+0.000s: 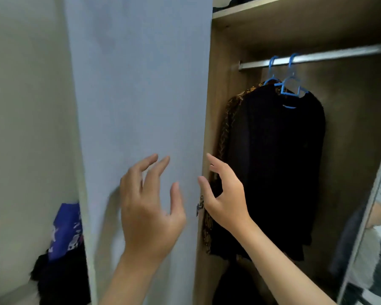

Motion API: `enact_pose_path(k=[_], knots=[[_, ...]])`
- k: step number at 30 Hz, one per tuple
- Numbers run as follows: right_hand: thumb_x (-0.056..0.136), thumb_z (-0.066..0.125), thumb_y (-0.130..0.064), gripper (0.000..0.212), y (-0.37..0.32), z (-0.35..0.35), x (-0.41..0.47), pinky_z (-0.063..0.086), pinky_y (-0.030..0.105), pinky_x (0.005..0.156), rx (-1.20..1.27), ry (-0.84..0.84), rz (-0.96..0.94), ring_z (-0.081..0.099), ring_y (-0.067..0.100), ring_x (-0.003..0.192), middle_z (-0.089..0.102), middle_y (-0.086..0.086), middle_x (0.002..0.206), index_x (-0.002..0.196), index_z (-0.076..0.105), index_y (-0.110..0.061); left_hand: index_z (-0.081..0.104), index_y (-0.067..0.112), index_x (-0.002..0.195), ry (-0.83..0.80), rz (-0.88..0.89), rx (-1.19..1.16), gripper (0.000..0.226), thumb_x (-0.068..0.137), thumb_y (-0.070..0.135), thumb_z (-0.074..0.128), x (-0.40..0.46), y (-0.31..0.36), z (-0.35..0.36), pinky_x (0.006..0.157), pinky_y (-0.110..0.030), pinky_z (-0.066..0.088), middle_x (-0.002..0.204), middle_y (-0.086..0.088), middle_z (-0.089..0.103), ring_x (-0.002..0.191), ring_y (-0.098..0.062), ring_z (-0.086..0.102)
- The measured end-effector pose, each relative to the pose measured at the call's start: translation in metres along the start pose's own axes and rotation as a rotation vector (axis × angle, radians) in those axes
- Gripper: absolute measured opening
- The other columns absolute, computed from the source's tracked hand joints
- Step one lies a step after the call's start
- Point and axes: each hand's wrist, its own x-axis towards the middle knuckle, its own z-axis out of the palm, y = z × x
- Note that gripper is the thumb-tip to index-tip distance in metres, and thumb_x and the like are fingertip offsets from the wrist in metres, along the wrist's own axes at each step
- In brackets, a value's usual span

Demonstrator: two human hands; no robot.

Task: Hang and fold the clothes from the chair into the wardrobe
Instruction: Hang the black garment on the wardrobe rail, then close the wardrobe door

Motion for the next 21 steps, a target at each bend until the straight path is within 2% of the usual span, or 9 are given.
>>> enact_pose_path(k=[3,6,7,9,11,14,17,19,21], knots=[[0.09,0.062,-0.021,0.048,-0.04,0.023,-0.022,0.043,0.024,0.102,0.114,-0.079,-0.105,0.052,0.007,0.121,0.054,-0.007,0.13,0.135,0.048,-0.015,0.059,0.002,0.115,0.193,-0.016,0.064,0.034,0.081,0.008,0.061,-0.027,-0.011,-0.047,0.099,-0.023,0.038,0.117,-0.023,0.051,0.11,-0.032,0.051],[0.092,0.06,-0.021,0.049,-0.078,0.043,-0.039,0.038,0.029,0.109,0.236,-0.211,-0.17,0.041,0.008,0.134,0.05,-0.001,0.14,0.139,0.044,-0.019,0.055,0.006,0.118,0.277,-0.098,0.113,0.037,0.081,0.009,0.06,-0.047,-0.029,-0.08,0.091,-0.043,0.047,0.122,-0.022,0.05,0.116,-0.023,0.046],[0.093,0.059,-0.023,0.05,-0.087,0.047,-0.043,0.035,0.027,0.111,0.263,-0.259,-0.178,0.036,0.007,0.137,0.046,0.0,0.143,0.14,0.042,-0.022,0.054,0.01,0.12,0.235,-0.16,0.057,0.038,0.082,0.011,0.059,-0.051,-0.034,-0.087,0.093,-0.042,0.047,0.125,-0.015,0.052,0.119,-0.017,0.047],[0.094,0.057,-0.028,0.053,-0.099,0.053,-0.049,0.029,0.019,0.11,0.277,-0.334,-0.18,0.031,0.004,0.139,0.038,0.0,0.149,0.143,0.038,-0.03,0.054,0.024,0.122,0.078,-0.35,-0.166,0.039,0.086,0.013,0.058,-0.054,-0.039,-0.097,0.098,-0.03,0.046,0.123,0.002,0.058,0.118,-0.012,0.053],[0.094,0.054,-0.034,0.055,-0.106,0.055,-0.055,0.025,0.01,0.107,0.269,-0.394,-0.173,0.027,0.0,0.139,0.029,-0.002,0.153,0.145,0.032,-0.04,0.056,0.033,0.12,-0.022,-0.523,-0.379,0.042,0.088,0.007,0.061,-0.059,-0.037,-0.102,0.093,-0.023,0.049,0.117,0.011,0.063,0.113,-0.013,0.059],[0.095,0.051,-0.036,0.059,-0.114,0.054,-0.061,0.022,0.007,0.103,0.232,-0.469,-0.167,0.018,0.004,0.144,0.018,-0.004,0.157,0.144,0.021,-0.052,0.059,0.027,0.118,-0.054,-0.618,-0.497,0.042,0.087,-0.001,0.059,-0.063,-0.031,-0.108,0.088,-0.015,0.048,0.112,0.018,0.065,0.109,-0.008,0.062],[0.097,0.051,-0.033,0.064,-0.123,0.046,-0.062,0.021,0.002,0.094,0.209,-0.498,-0.129,0.018,0.004,0.143,0.015,-0.003,0.157,0.14,0.014,-0.061,0.063,0.024,0.107,-0.052,-0.677,-0.604,0.038,0.084,-0.006,0.061,-0.061,-0.026,-0.113,0.085,-0.011,0.048,0.103,0.018,0.07,0.105,-0.003,0.063],[0.097,0.05,-0.032,0.062,-0.128,0.037,-0.062,0.022,-0.001,0.09,0.187,-0.499,-0.098,0.02,0.006,0.141,0.018,-0.002,0.156,0.14,0.015,-0.061,0.065,0.02,0.1,-0.055,-0.712,-0.666,0.033,0.083,-0.008,0.061,-0.063,-0.021,-0.114,0.082,-0.011,0.048,0.094,0.019,0.072,0.1,-0.001,0.065],[0.098,0.049,-0.031,0.059,-0.13,0.025,-0.063,0.03,0.005,0.09,0.155,-0.457,-0.088,0.03,0.007,0.132,0.027,0.0,0.15,0.141,0.019,-0.056,0.066,0.015,0.094,-0.08,-0.733,-0.727,0.027,0.082,-0.009,0.062,-0.068,-0.013,-0.112,0.08,-0.013,0.05,0.088,0.015,0.073,0.094,-0.002,0.067]])
